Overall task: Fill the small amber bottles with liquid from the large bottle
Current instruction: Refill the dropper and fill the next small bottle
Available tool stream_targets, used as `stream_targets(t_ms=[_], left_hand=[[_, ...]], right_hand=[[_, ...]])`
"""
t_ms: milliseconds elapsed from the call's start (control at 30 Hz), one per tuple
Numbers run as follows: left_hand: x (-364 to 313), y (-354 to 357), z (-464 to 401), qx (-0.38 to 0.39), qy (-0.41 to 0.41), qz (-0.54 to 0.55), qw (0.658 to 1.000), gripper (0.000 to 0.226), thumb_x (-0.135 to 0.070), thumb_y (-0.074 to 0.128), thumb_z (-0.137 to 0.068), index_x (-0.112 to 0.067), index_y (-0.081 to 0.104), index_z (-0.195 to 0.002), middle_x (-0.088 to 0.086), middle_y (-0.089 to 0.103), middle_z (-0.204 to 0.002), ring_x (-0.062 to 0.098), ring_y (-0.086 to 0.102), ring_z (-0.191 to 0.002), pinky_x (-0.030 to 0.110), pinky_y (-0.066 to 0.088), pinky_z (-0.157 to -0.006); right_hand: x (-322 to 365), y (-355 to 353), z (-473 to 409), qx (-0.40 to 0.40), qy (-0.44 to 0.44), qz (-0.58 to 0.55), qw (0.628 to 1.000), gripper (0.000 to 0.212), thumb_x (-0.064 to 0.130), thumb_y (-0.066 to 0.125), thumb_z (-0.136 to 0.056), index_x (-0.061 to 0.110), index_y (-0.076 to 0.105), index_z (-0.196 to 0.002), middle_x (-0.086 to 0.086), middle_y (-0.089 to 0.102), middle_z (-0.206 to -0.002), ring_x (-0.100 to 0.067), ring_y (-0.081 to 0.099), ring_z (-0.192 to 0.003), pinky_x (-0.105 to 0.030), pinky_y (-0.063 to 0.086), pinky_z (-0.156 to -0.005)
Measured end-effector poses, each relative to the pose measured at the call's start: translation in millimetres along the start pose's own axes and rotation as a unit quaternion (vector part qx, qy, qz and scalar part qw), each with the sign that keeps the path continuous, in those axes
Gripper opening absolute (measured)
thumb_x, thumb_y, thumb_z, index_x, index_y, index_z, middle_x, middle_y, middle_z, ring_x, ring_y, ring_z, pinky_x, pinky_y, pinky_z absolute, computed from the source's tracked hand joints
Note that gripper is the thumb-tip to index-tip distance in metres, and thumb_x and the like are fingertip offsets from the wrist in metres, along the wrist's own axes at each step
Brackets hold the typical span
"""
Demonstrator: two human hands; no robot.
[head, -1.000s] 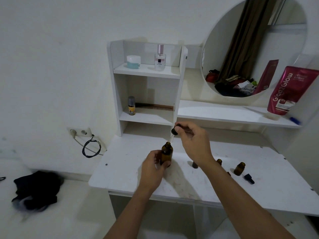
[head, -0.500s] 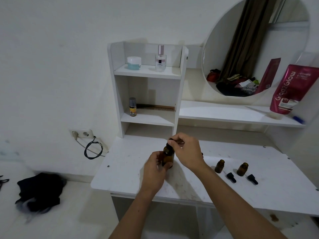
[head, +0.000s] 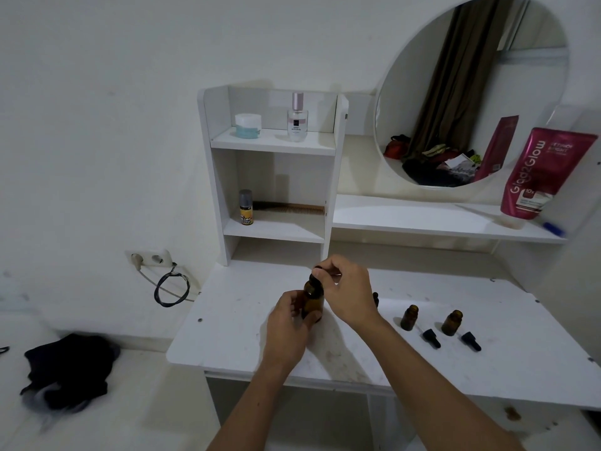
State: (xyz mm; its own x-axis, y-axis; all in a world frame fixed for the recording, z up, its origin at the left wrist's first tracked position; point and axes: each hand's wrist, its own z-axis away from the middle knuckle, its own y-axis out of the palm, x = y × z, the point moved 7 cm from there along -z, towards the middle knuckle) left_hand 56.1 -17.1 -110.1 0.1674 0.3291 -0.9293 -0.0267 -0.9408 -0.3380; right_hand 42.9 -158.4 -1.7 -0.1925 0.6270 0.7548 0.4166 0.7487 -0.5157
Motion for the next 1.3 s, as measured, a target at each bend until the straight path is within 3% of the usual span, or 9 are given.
stream_targets(t_ms=[267,433,533,667,833,1067,1300], left_hand=[[-1.5,1.2,1.9,-0.005,0.003,-0.030,1.000,0.042,-0.032,0.075,-0.090,-0.029,0.055,-0.127,-0.016,0.061,-0.120,0.006,0.059,-0.107,0.009,0.041,-0.087],[-3.5,-1.4,4.6,-0.017,0.002,-0.037,0.999,0.047,-0.032,0.078,-0.088,-0.026,0.054,-0.129,-0.012,0.060,-0.123,0.006,0.060,-0.108,0.007,0.043,-0.080],[-3.2,-2.3,7.7,-0.027,0.001,-0.034,0.999,0.055,-0.032,0.080,-0.086,-0.022,0.052,-0.132,-0.010,0.059,-0.126,0.009,0.059,-0.111,0.013,0.045,-0.087],[-1.9,-6.2,15.6,-0.061,-0.032,-0.010,0.998,0.065,-0.030,0.084,-0.082,-0.019,0.047,-0.135,-0.008,0.054,-0.125,0.012,0.057,-0.111,0.022,0.049,-0.094],[-11.2,3.0,40.9,-0.104,-0.031,0.015,0.994,0.054,-0.032,0.085,-0.080,-0.029,0.047,-0.118,-0.011,0.056,-0.111,0.008,0.058,-0.096,0.012,0.047,-0.077],[-33.6,55.6,70.9,-0.029,0.032,0.003,0.999,0.031,-0.033,0.080,-0.086,-0.034,0.058,-0.108,-0.018,0.062,-0.101,0.005,0.062,-0.094,0.014,0.053,-0.078],[-59.5,114.1,74.3,0.059,0.050,-0.012,0.997,0.040,-0.033,0.074,-0.091,-0.030,0.059,-0.129,-0.017,0.062,-0.126,0.001,0.060,-0.114,-0.002,0.042,-0.082]], right_hand=[[7.0,-9.4,4.4,-0.009,0.006,-0.021,1.000,0.009,0.019,0.070,-0.095,0.017,0.075,-0.102,0.007,0.075,-0.095,-0.003,0.069,-0.089,-0.005,0.051,-0.078],[27.1,-28.1,3.5,-0.045,-0.004,-0.082,0.996,0.011,0.016,0.068,-0.097,0.022,0.074,-0.103,0.019,0.072,-0.094,0.003,0.068,-0.092,-0.007,0.051,-0.083],[41.3,-43.4,2.5,-0.070,-0.017,-0.116,0.991,0.013,0.017,0.069,-0.096,0.019,0.075,-0.108,0.015,0.075,-0.099,0.000,0.070,-0.096,-0.013,0.054,-0.088],[57.6,-65.4,4.1,-0.092,-0.039,-0.135,0.986,0.014,0.014,0.068,-0.097,0.014,0.075,-0.109,0.010,0.076,-0.098,0.006,0.069,-0.093,-0.006,0.050,-0.083],[54.4,-95.8,12.9,-0.113,-0.053,-0.129,0.984,0.014,0.017,0.069,-0.097,0.015,0.075,-0.109,0.011,0.075,-0.099,0.003,0.069,-0.095,-0.006,0.049,-0.085],[7.4,-154.7,31.9,-0.144,-0.015,-0.116,0.983,0.014,0.017,0.069,-0.097,0.018,0.074,-0.110,0.009,0.076,-0.101,0.001,0.070,-0.097,-0.007,0.051,-0.086],[-46.5,-210.2,49.5,-0.189,0.035,-0.055,0.980,0.014,0.020,0.070,-0.096,0.022,0.074,-0.109,0.011,0.075,-0.098,0.006,0.068,-0.092,-0.004,0.049,-0.080]])
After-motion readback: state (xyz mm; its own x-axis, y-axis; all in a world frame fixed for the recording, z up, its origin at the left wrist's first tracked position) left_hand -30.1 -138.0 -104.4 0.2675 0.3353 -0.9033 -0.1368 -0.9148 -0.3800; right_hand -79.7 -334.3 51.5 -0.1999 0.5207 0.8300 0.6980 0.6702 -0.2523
